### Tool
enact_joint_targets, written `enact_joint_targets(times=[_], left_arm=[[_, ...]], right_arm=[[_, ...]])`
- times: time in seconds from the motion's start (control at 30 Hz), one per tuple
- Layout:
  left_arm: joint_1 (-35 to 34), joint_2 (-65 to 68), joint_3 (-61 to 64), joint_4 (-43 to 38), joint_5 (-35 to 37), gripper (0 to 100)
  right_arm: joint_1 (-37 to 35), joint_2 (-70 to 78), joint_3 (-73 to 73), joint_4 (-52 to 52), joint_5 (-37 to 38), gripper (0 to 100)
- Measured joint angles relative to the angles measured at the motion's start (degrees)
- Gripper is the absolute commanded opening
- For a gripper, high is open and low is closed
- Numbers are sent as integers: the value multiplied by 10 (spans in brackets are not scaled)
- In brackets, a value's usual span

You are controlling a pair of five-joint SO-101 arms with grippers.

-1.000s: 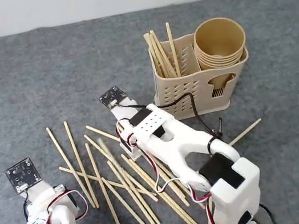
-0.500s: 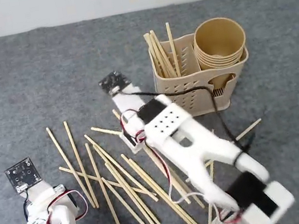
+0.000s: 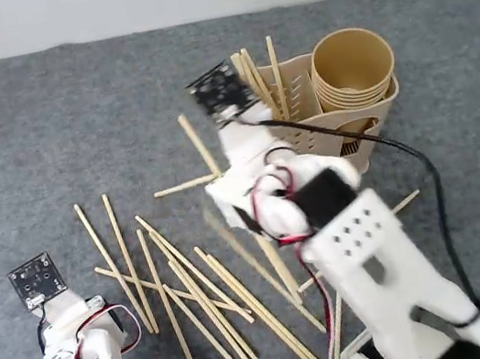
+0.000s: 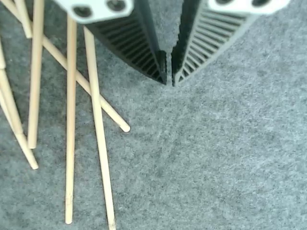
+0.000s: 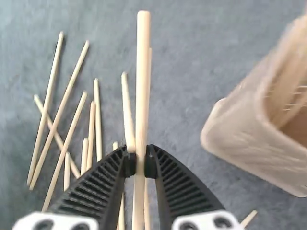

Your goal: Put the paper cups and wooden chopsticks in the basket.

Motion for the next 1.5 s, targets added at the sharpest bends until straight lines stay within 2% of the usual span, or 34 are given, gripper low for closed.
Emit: enact_joint_targets(times=[0.47,1.0,1.27,1.5], left_arm=[[0,0,0,0,0,17],[0,0,0,0,0,17],[0,0,0,0,0,17],[0,0,0,0,0,17]], right_arm=[[53,-150,0,-70,0,8],[182,-157,24,-345,3,8],[198,-156,123,-565,52,8],[197,-144,160,-629,54,8]])
